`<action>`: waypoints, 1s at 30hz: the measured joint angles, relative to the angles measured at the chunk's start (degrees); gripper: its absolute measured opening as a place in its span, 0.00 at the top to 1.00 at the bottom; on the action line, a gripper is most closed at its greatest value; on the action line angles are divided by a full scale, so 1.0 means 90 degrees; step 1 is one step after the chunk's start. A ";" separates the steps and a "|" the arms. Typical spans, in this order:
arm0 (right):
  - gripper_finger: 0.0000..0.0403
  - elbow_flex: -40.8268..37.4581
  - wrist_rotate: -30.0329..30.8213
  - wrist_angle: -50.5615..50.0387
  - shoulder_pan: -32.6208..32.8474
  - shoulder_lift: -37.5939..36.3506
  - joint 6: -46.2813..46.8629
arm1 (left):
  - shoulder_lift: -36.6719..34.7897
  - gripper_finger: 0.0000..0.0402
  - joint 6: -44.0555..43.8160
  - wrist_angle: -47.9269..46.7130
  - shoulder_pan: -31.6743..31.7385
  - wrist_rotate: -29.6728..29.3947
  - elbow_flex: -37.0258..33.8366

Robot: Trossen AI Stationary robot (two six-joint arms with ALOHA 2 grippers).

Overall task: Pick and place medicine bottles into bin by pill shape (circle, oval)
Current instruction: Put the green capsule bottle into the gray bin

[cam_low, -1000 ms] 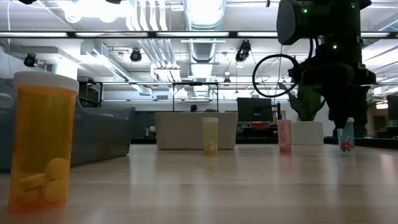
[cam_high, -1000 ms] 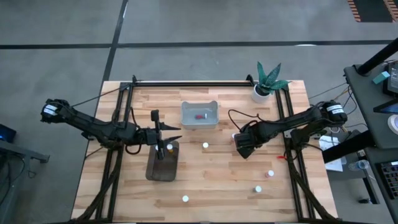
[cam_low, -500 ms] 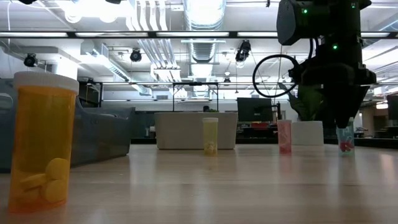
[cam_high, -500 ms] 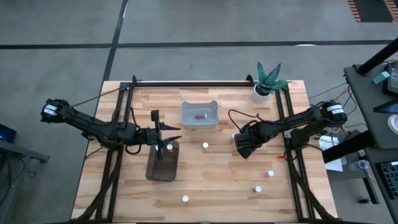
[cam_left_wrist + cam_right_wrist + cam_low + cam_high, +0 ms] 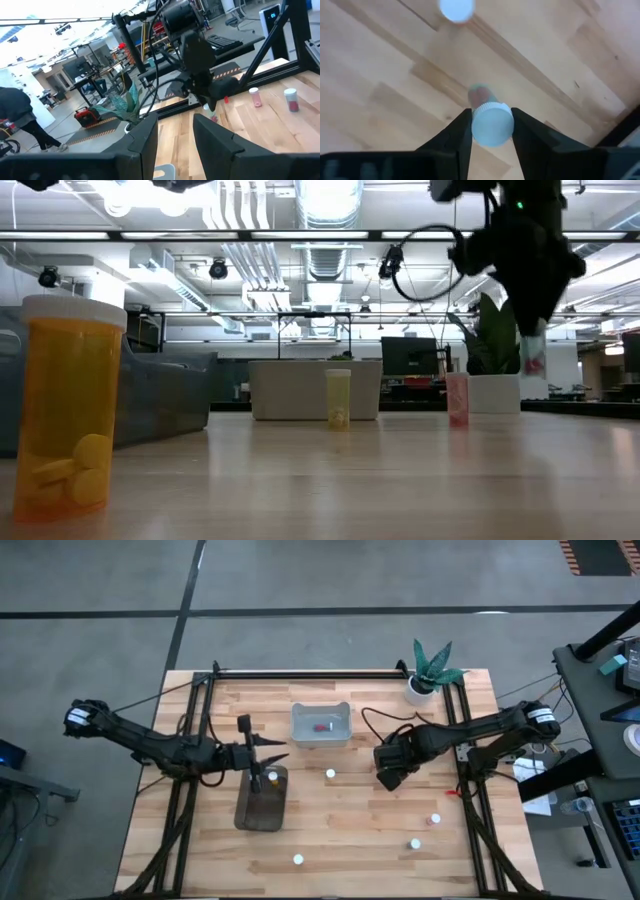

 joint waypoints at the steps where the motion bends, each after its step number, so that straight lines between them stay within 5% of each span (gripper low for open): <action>1: 0.72 0.0184 0.0000 -0.0062 -0.0020 0.0027 -0.0068 | -0.0059 0.73 -0.0026 0.0000 0.0000 0.0000 -0.0022; 30: 0.71 0.5979 -0.0002 -0.1231 -0.1908 0.3337 -0.4455 | -0.0239 0.73 -0.0101 -0.0029 -0.0007 -0.0012 -0.0106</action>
